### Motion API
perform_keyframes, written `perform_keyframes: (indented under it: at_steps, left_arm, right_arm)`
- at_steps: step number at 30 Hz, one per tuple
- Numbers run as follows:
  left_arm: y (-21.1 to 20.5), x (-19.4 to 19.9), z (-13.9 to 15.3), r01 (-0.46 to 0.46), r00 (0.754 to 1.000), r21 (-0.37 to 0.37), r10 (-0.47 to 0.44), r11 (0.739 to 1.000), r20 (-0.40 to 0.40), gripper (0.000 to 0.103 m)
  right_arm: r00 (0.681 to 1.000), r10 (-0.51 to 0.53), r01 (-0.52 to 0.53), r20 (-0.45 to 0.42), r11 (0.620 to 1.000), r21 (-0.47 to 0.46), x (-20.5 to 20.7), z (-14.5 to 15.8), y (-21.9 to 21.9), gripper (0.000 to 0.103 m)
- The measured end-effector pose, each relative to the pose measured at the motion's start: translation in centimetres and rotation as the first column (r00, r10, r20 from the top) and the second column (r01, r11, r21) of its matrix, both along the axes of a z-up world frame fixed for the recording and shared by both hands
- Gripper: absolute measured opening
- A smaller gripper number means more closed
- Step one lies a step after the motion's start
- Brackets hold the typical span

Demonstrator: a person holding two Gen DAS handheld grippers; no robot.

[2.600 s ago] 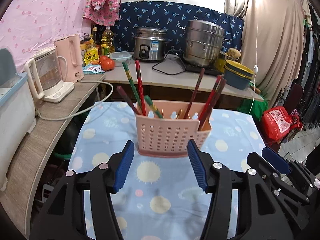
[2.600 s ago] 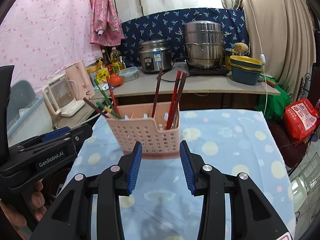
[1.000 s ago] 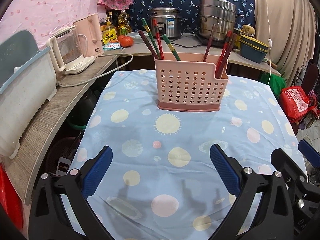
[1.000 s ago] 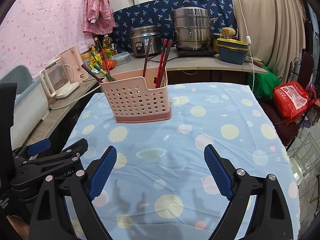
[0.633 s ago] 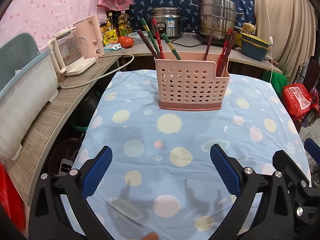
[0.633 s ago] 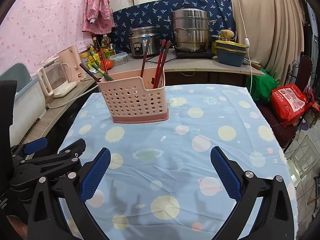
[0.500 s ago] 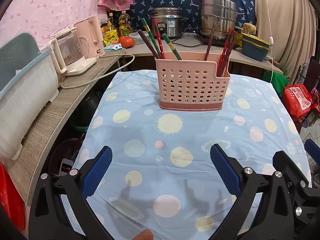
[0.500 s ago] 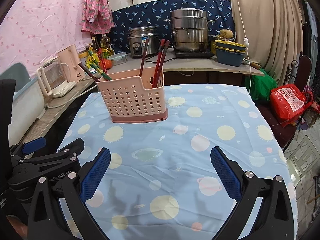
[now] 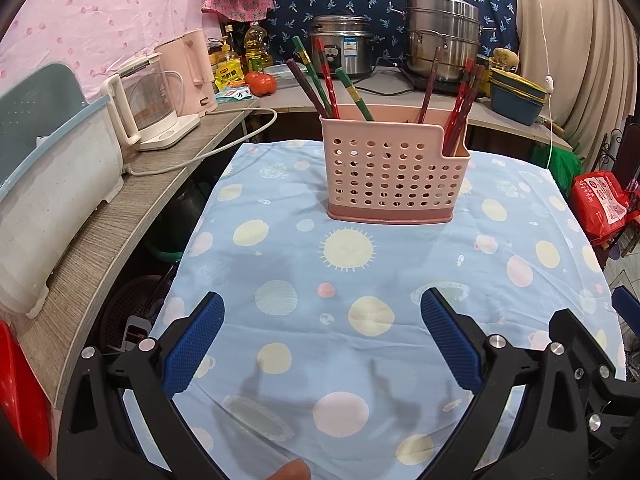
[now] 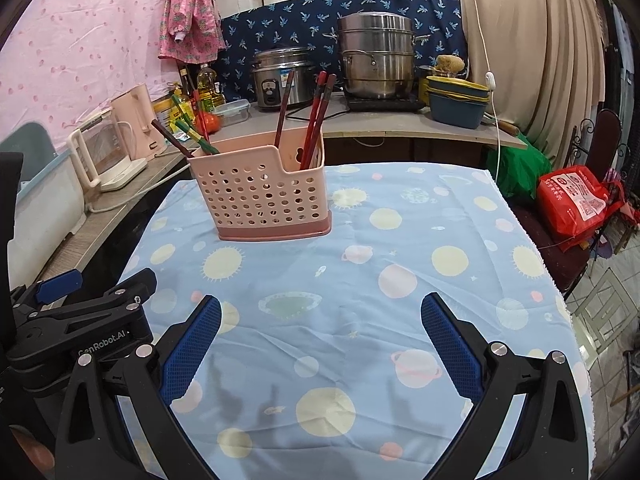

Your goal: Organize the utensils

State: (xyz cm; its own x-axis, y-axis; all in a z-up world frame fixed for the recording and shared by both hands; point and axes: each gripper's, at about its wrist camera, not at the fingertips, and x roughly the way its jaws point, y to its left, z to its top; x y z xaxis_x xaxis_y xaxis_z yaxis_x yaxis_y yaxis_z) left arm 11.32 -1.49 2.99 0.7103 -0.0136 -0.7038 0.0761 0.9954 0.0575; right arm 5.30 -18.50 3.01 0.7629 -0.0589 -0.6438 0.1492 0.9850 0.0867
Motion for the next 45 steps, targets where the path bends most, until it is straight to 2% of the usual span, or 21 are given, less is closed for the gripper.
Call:
perform_keyframes:
  at_steps: [35,45]
  left_arm:
    - [0.16,-0.24,0.17,-0.014,1.000,0.007,0.013,1.000,0.008,0.095]
    - [0.30,0.04,-0.23,-0.017,1.000,0.000,0.017,1.000,-0.014,0.095]
  right_arm:
    - [1.000,0.008,-0.008,-0.008,1.000,-0.007,0.16,-0.16,0.34,0.097]
    - [1.000,0.009,-0.009,-0.009,1.000,-0.008,0.17,-0.19,0.38,0.097]
